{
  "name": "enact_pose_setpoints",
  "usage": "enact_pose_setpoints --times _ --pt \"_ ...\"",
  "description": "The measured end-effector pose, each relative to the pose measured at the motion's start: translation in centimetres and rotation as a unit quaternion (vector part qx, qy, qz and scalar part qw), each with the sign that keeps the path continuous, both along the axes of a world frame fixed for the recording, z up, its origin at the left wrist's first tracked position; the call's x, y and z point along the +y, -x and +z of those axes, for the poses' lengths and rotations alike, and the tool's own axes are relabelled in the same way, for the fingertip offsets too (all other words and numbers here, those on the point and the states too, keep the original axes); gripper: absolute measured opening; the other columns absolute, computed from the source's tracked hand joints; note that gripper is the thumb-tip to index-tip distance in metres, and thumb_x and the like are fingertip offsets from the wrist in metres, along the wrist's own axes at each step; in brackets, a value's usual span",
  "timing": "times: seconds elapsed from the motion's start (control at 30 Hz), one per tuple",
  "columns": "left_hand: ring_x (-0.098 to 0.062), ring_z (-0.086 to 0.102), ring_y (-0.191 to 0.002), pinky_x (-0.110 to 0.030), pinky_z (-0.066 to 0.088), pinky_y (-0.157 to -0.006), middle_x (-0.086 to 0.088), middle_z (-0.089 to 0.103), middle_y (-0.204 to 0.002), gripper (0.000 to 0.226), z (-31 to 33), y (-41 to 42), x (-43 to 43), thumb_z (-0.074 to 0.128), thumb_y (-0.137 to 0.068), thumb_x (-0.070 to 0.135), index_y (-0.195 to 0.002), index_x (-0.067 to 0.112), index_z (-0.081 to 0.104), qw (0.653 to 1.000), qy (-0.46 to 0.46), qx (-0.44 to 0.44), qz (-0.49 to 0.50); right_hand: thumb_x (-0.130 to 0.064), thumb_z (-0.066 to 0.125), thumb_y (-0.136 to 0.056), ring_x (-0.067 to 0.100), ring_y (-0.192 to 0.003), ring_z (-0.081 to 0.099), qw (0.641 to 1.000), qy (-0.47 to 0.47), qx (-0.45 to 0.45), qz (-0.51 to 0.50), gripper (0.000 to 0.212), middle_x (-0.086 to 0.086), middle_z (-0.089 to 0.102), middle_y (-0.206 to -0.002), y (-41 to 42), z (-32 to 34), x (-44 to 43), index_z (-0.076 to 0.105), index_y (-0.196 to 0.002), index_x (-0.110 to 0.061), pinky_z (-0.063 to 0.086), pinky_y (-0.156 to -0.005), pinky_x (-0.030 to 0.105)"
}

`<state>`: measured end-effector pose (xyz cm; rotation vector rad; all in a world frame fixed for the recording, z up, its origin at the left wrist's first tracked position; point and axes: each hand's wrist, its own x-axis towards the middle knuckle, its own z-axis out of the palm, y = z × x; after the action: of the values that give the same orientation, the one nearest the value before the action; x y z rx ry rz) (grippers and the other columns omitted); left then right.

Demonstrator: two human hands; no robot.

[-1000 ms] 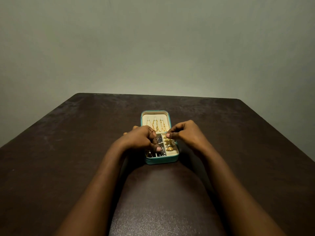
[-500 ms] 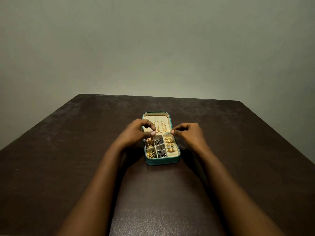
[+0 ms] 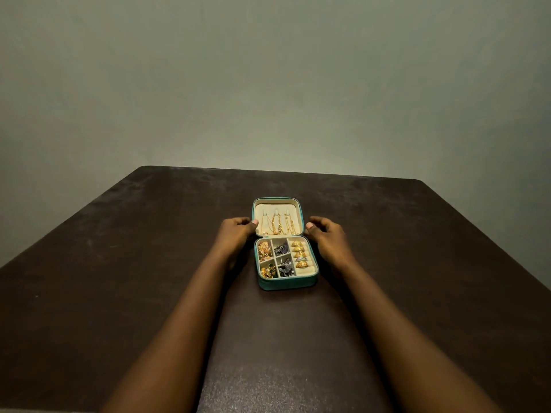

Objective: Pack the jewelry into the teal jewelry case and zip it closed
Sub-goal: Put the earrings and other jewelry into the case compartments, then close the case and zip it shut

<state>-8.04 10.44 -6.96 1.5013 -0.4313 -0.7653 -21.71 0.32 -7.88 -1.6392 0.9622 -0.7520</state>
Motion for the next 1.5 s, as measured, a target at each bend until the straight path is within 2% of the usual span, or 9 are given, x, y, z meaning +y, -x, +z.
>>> enact_pose_setpoints --times 0.17,0.27,0.47,0.67,0.9,1.17,1.3,1.4,1.5 --pt "-0.035 0.059 -0.111 -0.046 0.046 -0.099 -0.026 0.058 -0.122 0.037 0.4 0.1 0.3 0.045 -0.093 -0.006 -0.130 -0.006 0.047 1.000 0.013 0.005 -0.016 -0.009 0.046 -0.096 0.028 -0.098 0.064 0.985 -0.126 -0.108 0.048 0.036 0.023 0.059 -0.122 -0.1 0.6 0.4 0.046 -0.130 0.002 0.053 -0.079 0.034" --pt "-0.031 0.058 -0.104 -0.039 0.050 -0.088 -0.024 0.058 -0.122 0.039 0.4 0.1 0.5 0.043 -0.093 -0.009 -0.131 -0.004 0.047 0.999 0.040 0.014 -0.026 -0.007 0.046 -0.096 0.019 -0.082 0.063 0.980 -0.135 -0.131 0.057 0.028 0.023 0.061 -0.117 0.0 0.6 0.5 0.050 -0.122 0.003 0.054 -0.070 0.028" --pt "-0.027 0.062 -0.099 -0.036 0.055 -0.081 -0.013 0.062 -0.110 0.045 0.7 0.1 0.9 0.042 -0.091 -0.011 -0.133 0.005 0.047 0.993 0.096 0.041 -0.059 -0.002 0.053 -0.090 0.017 -0.083 0.064 0.976 -0.122 -0.171 0.051 0.009 0.010 0.064 -0.096 0.3 0.6 0.0 0.054 -0.095 -0.009 0.054 -0.074 0.027" --pt "-0.021 0.068 -0.086 -0.031 0.059 -0.073 -0.011 0.068 -0.098 0.032 1.0 0.3 1.2 0.050 -0.090 -0.004 -0.117 0.009 0.059 0.984 0.145 0.068 -0.073 0.001 0.059 -0.086 0.020 -0.087 0.064 0.974 -0.094 -0.203 0.046 0.016 0.009 0.064 -0.094 0.9 0.8 -0.4 0.056 -0.097 -0.010 0.054 -0.081 0.033" --pt "-0.022 0.067 -0.090 -0.034 0.056 -0.083 -0.012 0.069 -0.101 0.027 1.1 -0.1 1.6 0.056 -0.089 0.009 -0.115 0.007 0.060 0.981 0.141 0.091 -0.101 0.003 0.055 -0.087 0.019 -0.086 0.069 0.965 -0.138 -0.204 0.092 0.031 0.006 0.069 -0.101 1.8 1.5 -0.1 0.061 -0.115 -0.009 0.058 -0.067 0.030" --pt "-0.021 0.063 -0.092 -0.034 0.049 -0.087 -0.006 0.068 -0.099 0.025 1.1 -1.0 2.3 0.058 -0.086 0.005 -0.108 0.014 0.062 0.984 0.097 0.056 -0.135 0.012 0.058 -0.081 0.019 -0.095 0.064 0.974 -0.093 -0.157 0.138 0.035 0.002 0.066 -0.103 3.0 2.3 -0.7 0.062 -0.098 -0.019 0.054 -0.084 0.032" --pt "-0.020 0.062 -0.094 -0.031 0.049 -0.086 -0.005 0.066 -0.103 0.031 1.3 -1.4 2.8 0.055 -0.083 -0.007 -0.104 0.014 0.064 0.978 0.096 0.066 -0.175 0.015 0.056 -0.080 0.018 -0.096 0.065 0.969 -0.103 -0.146 0.170 0.038 0.002 0.066 -0.105 3.5 2.5 -1.1 0.063 -0.099 -0.018 0.056 -0.081 0.032" --pt "-0.018 0.064 -0.096 -0.025 0.056 -0.076 -0.006 0.065 -0.108 0.038 1.3 -1.8 3.2 0.051 -0.081 -0.015 -0.106 0.012 0.063 0.973 0.085 0.065 -0.205 0.018 0.056 -0.077 0.015 -0.093 0.065 0.969 -0.089 -0.120 0.196 0.040 0.001 0.067 -0.101 3.8 2.5 -1.3 0.063 -0.096 -0.015 0.056 -0.078 0.032" --pt "-0.012 0.069 -0.080 -0.018 0.056 -0.060 -0.009 0.065 -0.107 0.045 1.6 -1.7 3.7 0.046 -0.078 -0.023 -0.110 0.004 0.061 0.966 0.080 0.072 -0.236 0.021 0.056 -0.072 0.016 -0.095 0.065 0.967 -0.078 -0.101 0.221 0.038 0.001 0.069 -0.098 4.0 2.4 -1.5 0.063 -0.089 -0.012 0.054 -0.078 0.033"
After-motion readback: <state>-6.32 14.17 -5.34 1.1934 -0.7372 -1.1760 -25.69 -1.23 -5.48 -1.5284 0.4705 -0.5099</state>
